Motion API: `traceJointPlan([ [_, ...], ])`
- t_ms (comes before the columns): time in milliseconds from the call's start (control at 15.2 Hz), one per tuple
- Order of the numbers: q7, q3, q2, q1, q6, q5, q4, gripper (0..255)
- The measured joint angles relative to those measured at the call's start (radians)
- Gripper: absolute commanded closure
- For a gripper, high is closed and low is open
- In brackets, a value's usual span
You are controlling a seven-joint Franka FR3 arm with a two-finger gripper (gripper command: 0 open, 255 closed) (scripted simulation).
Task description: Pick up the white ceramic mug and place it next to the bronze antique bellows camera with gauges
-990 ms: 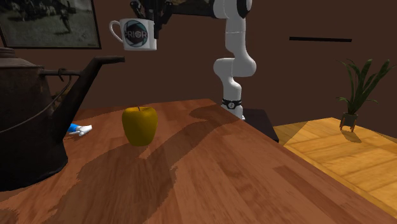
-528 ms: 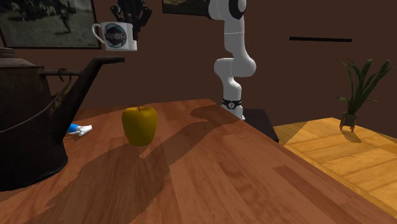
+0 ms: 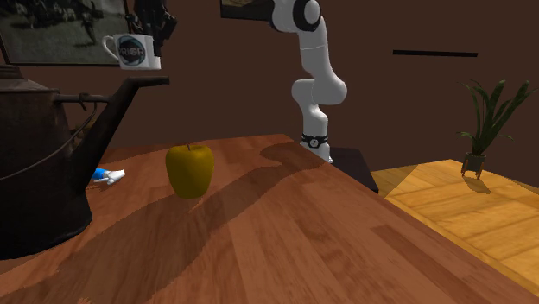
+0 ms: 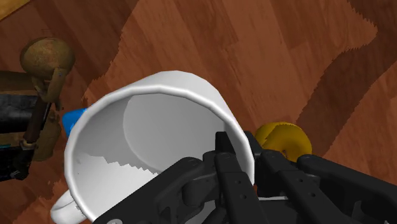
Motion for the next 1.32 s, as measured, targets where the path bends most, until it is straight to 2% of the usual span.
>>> traceJointPlan([
  [264, -0.087, -0.020, 0.099, -0.093, -0.054, 0.044, 0.147, 255],
  [330, -0.101, -0.021, 0.151, -0.123, -0.089, 0.063, 0.234, 255],
  [396, -0.119, -0.022, 0.178, -0.147, -0.099, 0.074, 0.270, 255],
  [462, -0.135, -0.019, 0.240, -0.189, -0.138, 0.095, 0.372, 255],
  [528, -0.144, -0.018, 0.263, -0.205, -0.148, 0.101, 0.403, 255],
  [924, -0.164, -0.028, 0.191, -0.174, -0.025, 0.081, 0.204, 255],
  [1320, -0.171, -0.032, 0.148, -0.150, 0.083, 0.068, 0.052, 255],
])
